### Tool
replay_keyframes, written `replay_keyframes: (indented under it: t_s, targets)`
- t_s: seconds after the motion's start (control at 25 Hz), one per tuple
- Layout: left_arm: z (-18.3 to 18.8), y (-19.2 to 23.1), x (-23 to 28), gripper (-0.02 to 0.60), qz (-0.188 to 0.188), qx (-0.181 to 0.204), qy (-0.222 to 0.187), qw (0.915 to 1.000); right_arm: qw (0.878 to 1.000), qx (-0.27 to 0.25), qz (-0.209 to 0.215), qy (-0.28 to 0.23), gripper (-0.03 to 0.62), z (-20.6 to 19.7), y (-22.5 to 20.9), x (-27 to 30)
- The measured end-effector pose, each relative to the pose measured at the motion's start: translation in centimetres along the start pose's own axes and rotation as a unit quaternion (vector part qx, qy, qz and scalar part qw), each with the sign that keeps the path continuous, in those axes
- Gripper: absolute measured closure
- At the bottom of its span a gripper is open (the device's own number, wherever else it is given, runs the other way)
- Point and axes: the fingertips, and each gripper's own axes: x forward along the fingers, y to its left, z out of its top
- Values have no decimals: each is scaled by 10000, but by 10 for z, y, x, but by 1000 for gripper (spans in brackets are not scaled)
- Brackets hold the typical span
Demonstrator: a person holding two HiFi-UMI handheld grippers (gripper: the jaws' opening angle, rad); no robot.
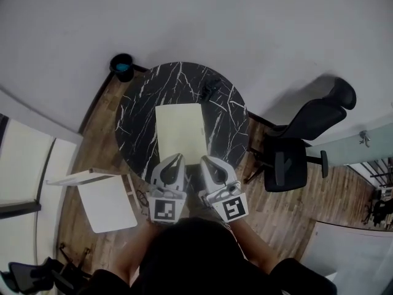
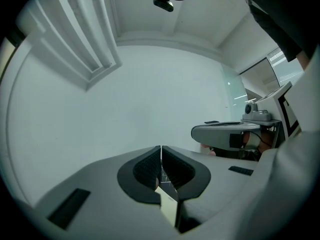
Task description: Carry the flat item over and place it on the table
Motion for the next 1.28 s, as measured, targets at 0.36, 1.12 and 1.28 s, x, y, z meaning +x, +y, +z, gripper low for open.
replay_keyframes:
  t_s: [0.36,1.12,1.28]
  targets:
    - [13,-10,-19,561,171,147,-304,9993,9987,-178,-344,-325,594,23,0,-17]
    - [12,-106,-58,563,661,240,-109,9975,9992,-48,-262,-288,595,17,-23,-133]
    - [6,-101,-65,563,575,184,-121,9981,9996,-90,-239,-153,595,12,-8,-132]
